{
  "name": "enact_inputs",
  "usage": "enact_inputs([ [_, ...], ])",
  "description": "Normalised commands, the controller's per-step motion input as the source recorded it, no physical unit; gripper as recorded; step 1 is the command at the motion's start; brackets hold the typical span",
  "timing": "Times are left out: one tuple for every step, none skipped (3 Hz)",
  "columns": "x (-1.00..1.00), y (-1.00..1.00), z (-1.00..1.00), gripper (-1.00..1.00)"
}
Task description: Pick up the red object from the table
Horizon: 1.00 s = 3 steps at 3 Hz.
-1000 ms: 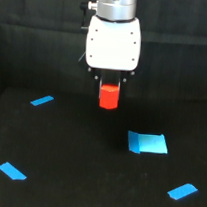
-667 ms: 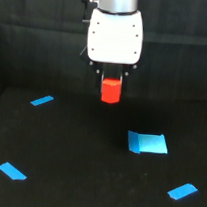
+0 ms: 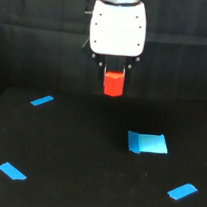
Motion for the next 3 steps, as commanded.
enact_inputs([
  [0.01, -0.05, -0.02, -1.0],
  [0.01, -0.09, 0.02, -0.98],
  [0.11, -0.03, -0.01, -0.92],
])
